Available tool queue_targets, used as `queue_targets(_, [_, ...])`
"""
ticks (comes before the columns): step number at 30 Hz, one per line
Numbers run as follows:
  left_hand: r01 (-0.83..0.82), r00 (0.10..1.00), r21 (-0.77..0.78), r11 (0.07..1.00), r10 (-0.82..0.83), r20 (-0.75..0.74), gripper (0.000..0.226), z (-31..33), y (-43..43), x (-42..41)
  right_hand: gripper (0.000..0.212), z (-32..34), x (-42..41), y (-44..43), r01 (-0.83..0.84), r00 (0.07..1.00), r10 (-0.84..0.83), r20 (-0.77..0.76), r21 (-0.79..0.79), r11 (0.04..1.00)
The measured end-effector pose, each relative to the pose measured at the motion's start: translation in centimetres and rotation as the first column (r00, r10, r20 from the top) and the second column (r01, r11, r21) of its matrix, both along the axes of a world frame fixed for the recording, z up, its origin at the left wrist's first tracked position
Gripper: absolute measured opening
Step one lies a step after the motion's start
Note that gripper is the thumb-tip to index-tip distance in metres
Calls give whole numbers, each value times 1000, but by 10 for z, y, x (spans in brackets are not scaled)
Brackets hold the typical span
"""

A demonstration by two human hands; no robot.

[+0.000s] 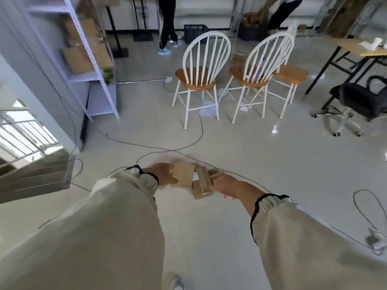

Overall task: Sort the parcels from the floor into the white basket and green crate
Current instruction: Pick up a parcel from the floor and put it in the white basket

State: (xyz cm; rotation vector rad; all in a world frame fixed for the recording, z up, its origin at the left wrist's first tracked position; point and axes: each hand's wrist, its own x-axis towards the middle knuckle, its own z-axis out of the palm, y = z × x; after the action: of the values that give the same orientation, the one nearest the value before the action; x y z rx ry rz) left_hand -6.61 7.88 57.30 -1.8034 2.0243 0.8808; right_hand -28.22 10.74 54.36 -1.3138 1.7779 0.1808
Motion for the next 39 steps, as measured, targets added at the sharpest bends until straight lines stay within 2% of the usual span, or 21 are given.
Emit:
queue_targets(3, [-24, 999, 38, 999, 22, 28, 61, -35, -25, 7, 57, -35, 0, -30, 54, 997, -53, 57, -17, 998])
queue_targets(6, [-67, 997, 117, 991, 64, 32, 66, -83, -49, 4, 60, -78, -6, -63, 66, 996, -70, 49, 81, 995])
queue_targets(8, [-90, 996, 145, 985, 88, 18, 68, -115, -69, 0, 56, -108, -12, -86, 42, 998, -48, 37, 128, 991])
queue_targets(11, [-122, 992, 101, 987, 125, -25, 61, -160, -107, -6, 44, -151, -21, -127, 47, 998, -53, 37, 138, 989])
queue_targets(15, [-172, 982, 77, 982, 177, -67, 55, -233, -157, -7, 40, -221, -19, -189, 66, 996, -68, 59, 45, 997])
queue_targets(18, [-205, 975, 87, 975, 212, -71, 59, -311, -185, -6, 29, -296, -3, -227, 101, 991, -106, 87, 53, 993])
queue_targets(22, [-190, 979, 29, 981, 192, -72, 53, -433, -229, 0, 25, -425, 24, -267, 147, 978, -159, 132, 94, 985])
queue_targets(26, [-174, 980, -93, 980, 163, -116, 43, -553, -266, 7, 44, -561, 47, -300, 149, 966, -155, 207, 40, 988])
queue_targets(29, [-125, 990, -231, 965, 106, -95, 40, -639, -287, 15, 68, -645, 64, -321, 329, 910, -302, 283, -51, 943])
queue_targets(31, [-149, 989, -291, 945, 145, -36, 42, -684, -295, 20, 84, -688, 80, -332, 426, 878, -364, 311, -157, 891])
queue_targets(33, [-198, 979, -312, 929, 202, -18, 42, -717, -297, 23, 92, -715, 96, -336, 457, 877, -386, 288, -244, 855])
queue_targets(35, [-249, 968, -298, 921, 240, -68, 45, -739, -296, 21, 94, -731, 102, -334, 455, 889, -399, 226, -325, 829])
queue_targets(39, [-352, 934, -222, 909, 324, -153, 47, -759, -298, 13, 95, -741, 97, -336, 447, 893, -393, 217, -338, 828])
